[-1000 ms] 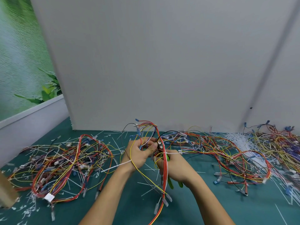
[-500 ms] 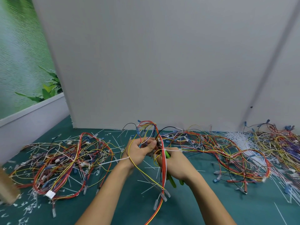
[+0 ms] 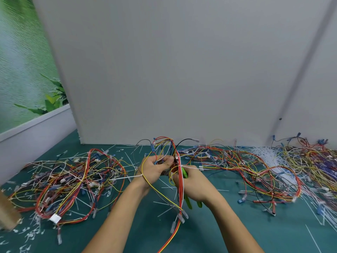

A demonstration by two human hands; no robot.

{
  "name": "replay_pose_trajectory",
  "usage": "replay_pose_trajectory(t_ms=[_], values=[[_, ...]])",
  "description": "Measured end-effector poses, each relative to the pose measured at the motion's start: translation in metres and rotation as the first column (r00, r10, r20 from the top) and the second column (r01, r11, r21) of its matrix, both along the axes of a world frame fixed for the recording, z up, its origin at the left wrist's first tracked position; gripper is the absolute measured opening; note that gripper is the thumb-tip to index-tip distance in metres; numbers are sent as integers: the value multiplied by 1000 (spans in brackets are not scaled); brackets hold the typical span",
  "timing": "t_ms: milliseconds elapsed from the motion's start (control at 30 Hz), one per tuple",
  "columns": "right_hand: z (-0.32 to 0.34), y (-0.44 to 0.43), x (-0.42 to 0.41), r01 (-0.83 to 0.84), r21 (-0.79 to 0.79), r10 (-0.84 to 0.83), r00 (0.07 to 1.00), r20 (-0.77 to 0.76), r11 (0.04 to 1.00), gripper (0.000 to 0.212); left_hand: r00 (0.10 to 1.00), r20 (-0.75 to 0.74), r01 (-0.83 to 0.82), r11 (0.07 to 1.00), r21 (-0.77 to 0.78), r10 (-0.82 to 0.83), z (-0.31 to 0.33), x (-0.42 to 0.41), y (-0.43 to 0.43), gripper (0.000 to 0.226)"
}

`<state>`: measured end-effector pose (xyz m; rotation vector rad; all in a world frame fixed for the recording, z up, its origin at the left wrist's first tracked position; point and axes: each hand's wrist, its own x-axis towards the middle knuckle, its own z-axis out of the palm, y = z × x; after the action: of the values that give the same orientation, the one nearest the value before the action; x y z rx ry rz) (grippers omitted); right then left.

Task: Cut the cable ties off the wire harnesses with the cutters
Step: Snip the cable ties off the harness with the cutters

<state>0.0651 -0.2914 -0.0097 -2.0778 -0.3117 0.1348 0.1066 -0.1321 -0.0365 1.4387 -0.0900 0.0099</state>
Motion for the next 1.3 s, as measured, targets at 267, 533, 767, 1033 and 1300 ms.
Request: replay_pose_trajectory(t_ms=[267,533,767,1033,1300], values=[[2,-5,0,-4,-10,4,1000,-30,1000,22,1000,-14,-10,1000,24,10,-1,1,-2,27],[-1,-4,2,-16,-26,15,999,-32,1000,21,1000,-11,-24,999,49,25,-4,2,-1,30],[3,-4,1,-27,-51,26,1000,-11,998,24,999,-16,-27,998,57,28,0,1,-1,36],[2,-4,0,-31,-33,31,1000,-4,999,29,1000,-15,-18,998,52,19,0,0,-1,18],[2,-4,-1,25,-6,-26,999,-32,1000,23,1000,5,-19,998,57,19,1,0,-2,39]])
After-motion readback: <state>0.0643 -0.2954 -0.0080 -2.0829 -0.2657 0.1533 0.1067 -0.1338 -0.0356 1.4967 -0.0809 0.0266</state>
